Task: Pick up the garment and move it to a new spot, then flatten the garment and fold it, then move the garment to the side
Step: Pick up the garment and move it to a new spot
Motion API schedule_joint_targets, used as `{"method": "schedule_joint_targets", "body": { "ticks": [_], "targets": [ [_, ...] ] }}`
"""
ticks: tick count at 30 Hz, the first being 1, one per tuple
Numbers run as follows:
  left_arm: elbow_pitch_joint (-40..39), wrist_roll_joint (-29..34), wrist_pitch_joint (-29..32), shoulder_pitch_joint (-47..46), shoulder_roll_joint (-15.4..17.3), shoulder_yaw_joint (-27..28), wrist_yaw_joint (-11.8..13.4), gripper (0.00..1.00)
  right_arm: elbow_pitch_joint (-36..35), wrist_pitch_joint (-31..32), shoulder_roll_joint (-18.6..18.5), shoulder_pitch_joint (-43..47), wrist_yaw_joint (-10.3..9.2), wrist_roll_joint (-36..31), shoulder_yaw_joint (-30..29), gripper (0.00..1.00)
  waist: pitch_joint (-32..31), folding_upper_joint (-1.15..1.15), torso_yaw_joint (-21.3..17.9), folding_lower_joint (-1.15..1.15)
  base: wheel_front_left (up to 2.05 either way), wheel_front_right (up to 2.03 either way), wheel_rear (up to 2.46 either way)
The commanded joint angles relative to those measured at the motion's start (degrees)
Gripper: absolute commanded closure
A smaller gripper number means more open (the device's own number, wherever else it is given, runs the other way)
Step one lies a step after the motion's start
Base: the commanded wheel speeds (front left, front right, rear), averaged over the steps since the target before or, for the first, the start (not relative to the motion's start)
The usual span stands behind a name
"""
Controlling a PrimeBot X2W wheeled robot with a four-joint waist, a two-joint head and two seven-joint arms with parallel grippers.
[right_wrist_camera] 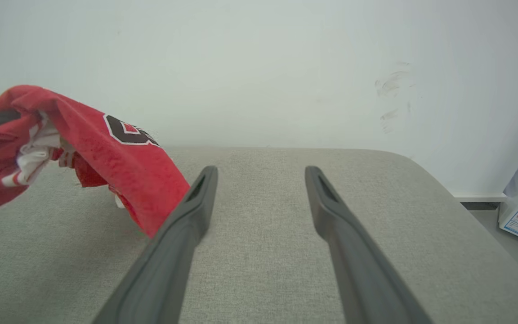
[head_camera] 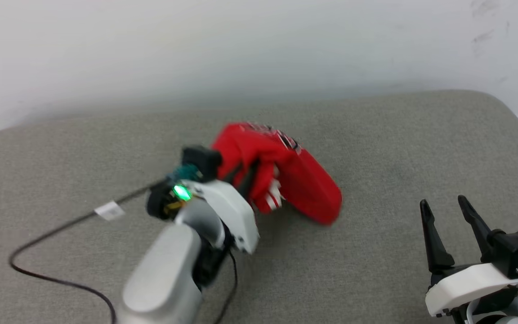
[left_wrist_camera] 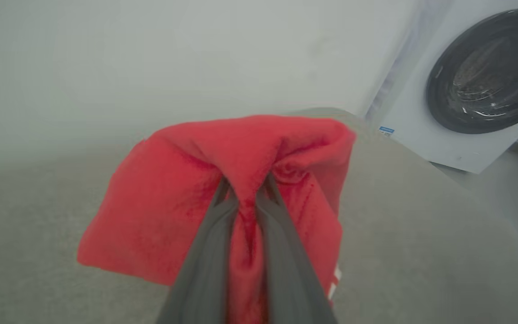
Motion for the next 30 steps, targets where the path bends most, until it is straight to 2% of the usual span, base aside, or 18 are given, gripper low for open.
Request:
{"method": "schedule_joint_targets", "body": {
  "ticks": [1, 8, 9, 10, 16, 20, 30],
  "targets": [
    [-0.03, -0.48, 0.54, 3.2, -0.82, -2.44, -0.63, 1.0, -0.41, 0.33, 0.04, 0.11, -0.02, 0.13, -0.07, 0.0, 1.72, 0.0, -1.44, 0.01, 0.0, 0.0, 0.0],
    [2.17, -1.16, 2.68, 10.21, -2.25, -9.14, -1.4, 1.0, -0.36, -0.53, 0.03, -0.81, -0.02, 0.77, -0.05, 0.0, 4.23, 0.0, -2.29, 0.01, 0.0, 0.0, 0.0],
    [2.46, -1.01, 2.78, 10.77, -2.32, -9.93, -1.47, 0.53, -0.25, -0.64, 0.03, -0.92, -0.02, 0.84, -0.1, 0.0, 4.49, 0.0, -2.21, 0.01, 0.0, 0.0, 0.0],
    [2.57, -0.82, 2.83, 11.05, -2.38, -10.56, -1.55, 0.0, -0.2, -0.84, 0.04, -1.02, -0.02, 0.83, -0.21, 0.0, 4.8, 0.0, -2.04, 0.01, 0.0, 0.0, 0.0],
    [-0.71, 0.29, -3.57, 10.09, -1.84, -10.2, -1.2, 0.0, -0.19, -1.47, 0.03, -1.98, -0.02, 0.68, -0.73, 0.0, 5.97, 0.0, -0.07, 0.01, 0.0, 0.0, 0.0],
    [-4.2, 2.06, -9.04, 8.63, -0.17, -8.43, -0.15, 0.0, -0.42, -1.32, 0.03, -2.4, -0.02, 0.44, -0.28, 0.0, 6.15, 0.0, 1.24, 0.01, 0.0, 0.0, 0.0],
    [-10.82, 2.53, -16.63, 12.17, 5.0, -0.35, 7.0, 0.0, 0.1, -0.85, 0.03, -1.52, -0.02, -0.35, -0.57, 0.0, 3.24, 0.0, 2.98, 0.01, 0.0, 0.0, 0.0]
  ]
}}
